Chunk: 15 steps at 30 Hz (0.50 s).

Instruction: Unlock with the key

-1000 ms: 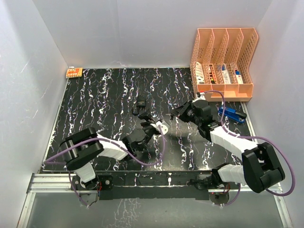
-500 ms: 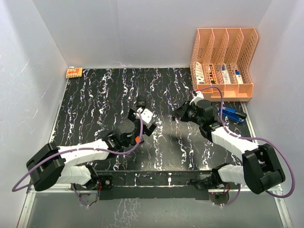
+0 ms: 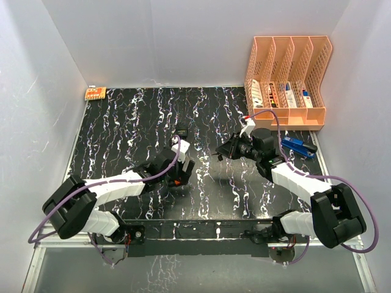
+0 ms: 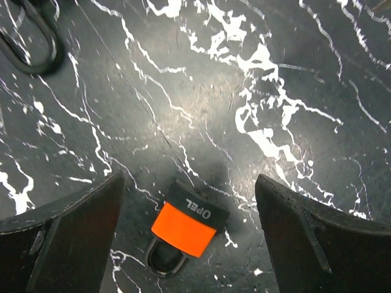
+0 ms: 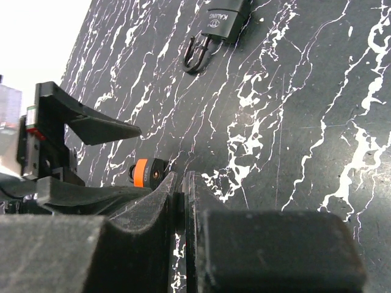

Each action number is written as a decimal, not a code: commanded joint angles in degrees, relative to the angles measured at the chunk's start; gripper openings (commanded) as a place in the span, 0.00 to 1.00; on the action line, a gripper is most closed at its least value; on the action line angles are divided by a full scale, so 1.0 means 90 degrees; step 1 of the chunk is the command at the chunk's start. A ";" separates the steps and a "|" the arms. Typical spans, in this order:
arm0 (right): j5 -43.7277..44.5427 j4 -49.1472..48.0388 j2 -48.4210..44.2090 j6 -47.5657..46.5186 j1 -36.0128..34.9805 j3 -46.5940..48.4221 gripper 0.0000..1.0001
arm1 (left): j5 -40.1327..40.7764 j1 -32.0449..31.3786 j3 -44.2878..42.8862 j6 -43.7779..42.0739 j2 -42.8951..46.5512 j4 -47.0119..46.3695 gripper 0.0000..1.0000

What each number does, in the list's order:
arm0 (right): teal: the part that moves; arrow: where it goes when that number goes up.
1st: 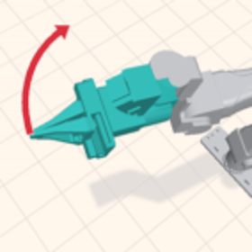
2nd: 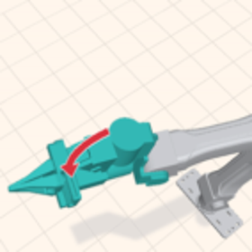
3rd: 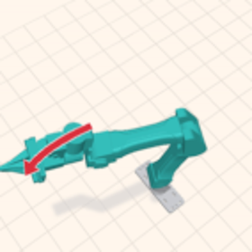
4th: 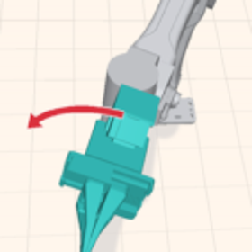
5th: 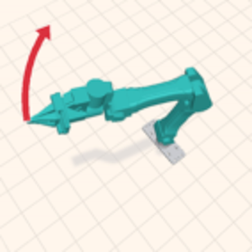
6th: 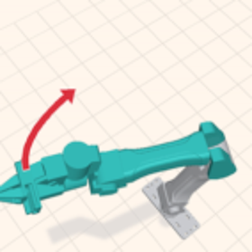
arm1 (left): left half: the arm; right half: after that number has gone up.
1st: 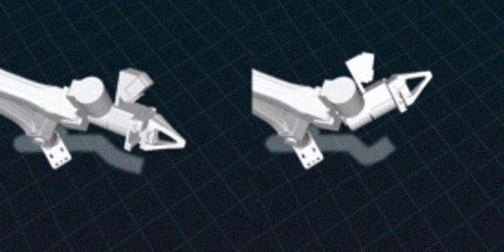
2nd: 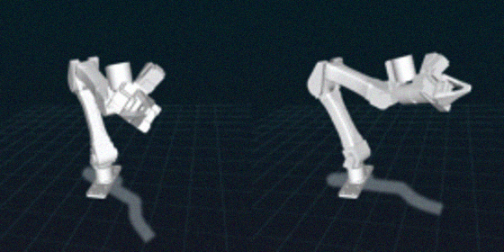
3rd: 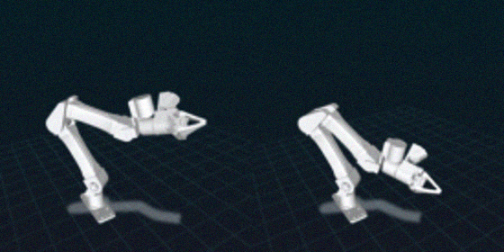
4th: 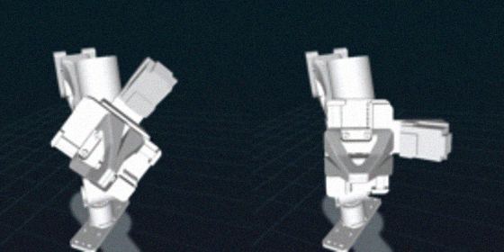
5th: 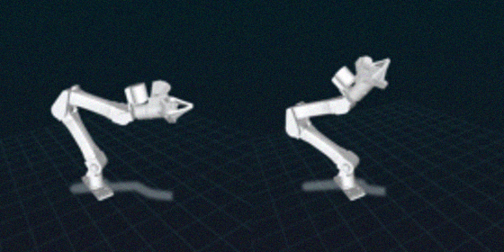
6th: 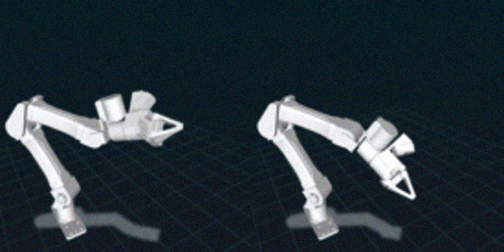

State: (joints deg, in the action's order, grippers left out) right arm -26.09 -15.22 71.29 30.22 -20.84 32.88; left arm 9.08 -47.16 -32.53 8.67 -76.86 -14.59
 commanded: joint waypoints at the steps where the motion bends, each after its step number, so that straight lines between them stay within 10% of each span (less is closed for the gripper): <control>1: -0.0299 -0.0266 -0.0046 -0.0267 0.0031 0.0105 0.00 | -0.0452 0.0121 -0.0201 0.0441 0.0005 0.0642 0.87; 15: -0.0384 -0.0135 -0.0008 -0.0467 0.0031 0.0085 0.00 | -0.0972 0.0240 -0.0049 0.0360 -0.0142 0.0980 0.86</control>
State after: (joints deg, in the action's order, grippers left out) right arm -28.73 -14.59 71.29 27.22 -20.84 32.88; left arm 2.28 -45.45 -32.67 11.99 -77.82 -7.68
